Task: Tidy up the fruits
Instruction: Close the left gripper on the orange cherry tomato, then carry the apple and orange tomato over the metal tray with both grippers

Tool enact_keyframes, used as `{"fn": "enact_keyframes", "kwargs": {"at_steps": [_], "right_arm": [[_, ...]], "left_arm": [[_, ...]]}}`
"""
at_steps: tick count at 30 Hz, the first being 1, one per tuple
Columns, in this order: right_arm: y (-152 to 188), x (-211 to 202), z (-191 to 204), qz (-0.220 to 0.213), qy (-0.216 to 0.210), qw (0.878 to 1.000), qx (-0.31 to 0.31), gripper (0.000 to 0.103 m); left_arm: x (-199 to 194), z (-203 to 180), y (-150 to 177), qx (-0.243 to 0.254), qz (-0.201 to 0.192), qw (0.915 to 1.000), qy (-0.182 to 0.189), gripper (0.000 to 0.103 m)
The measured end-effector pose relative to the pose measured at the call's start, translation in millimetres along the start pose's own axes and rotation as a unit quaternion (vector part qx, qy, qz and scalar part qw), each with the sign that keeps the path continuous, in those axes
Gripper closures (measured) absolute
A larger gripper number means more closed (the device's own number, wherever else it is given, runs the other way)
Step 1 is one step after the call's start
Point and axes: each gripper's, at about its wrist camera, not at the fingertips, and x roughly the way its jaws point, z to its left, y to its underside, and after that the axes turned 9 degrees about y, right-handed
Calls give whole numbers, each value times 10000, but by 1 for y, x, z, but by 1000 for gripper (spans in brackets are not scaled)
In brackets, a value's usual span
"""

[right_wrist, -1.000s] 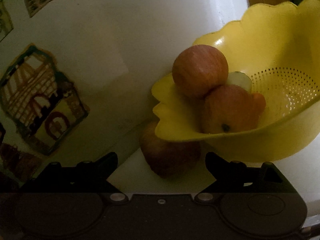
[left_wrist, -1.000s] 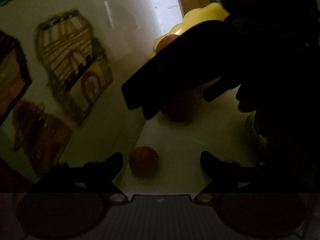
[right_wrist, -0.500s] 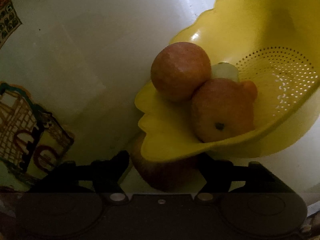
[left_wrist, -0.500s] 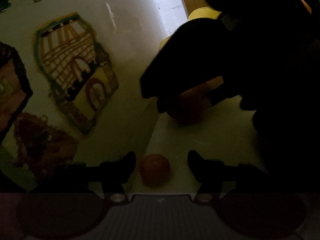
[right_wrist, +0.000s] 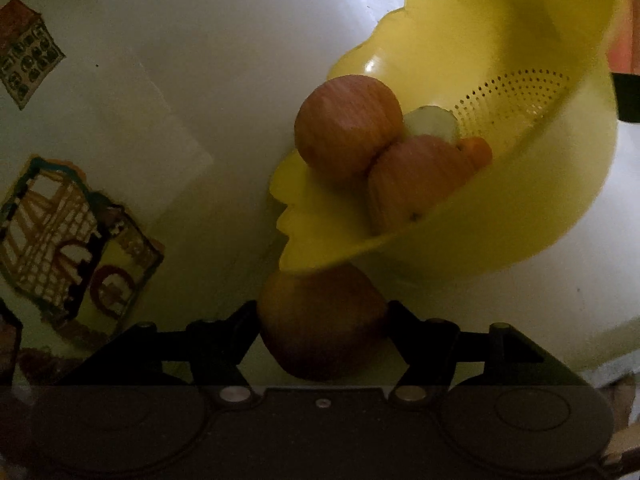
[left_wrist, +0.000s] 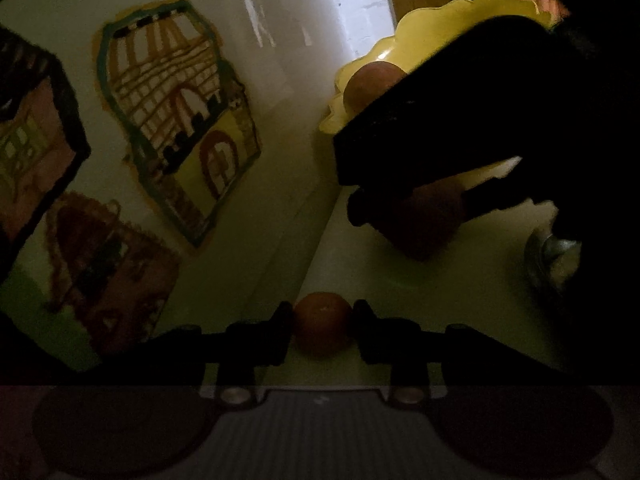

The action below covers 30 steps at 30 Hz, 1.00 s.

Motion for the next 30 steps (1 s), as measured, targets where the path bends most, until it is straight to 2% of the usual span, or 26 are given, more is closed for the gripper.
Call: {"fn": "enact_keyframes", "kwargs": {"at_steps": [7,12,15,25,30], "right_arm": [[11,-11,-10,150,-57,9998,132,33],[16,-21,-6,42,-17,9998,-195,33],[20,-24,-5,6,-60,9996,-276,33],[59,-34,9,-76,-294,9987,-414,33],[74,-58,12,-245,-329,9980,-474,33]], "left_arm": [[-13,22,10,-236,-19,9997,82,68],[-31,39,22,-608,-58,9981,127,68],[-47,47,34,-802,-214,9964,166,68],[-105,58,80,-794,-758,9927,497,68],[-124,60,90,-751,-954,9907,617,68]]}}
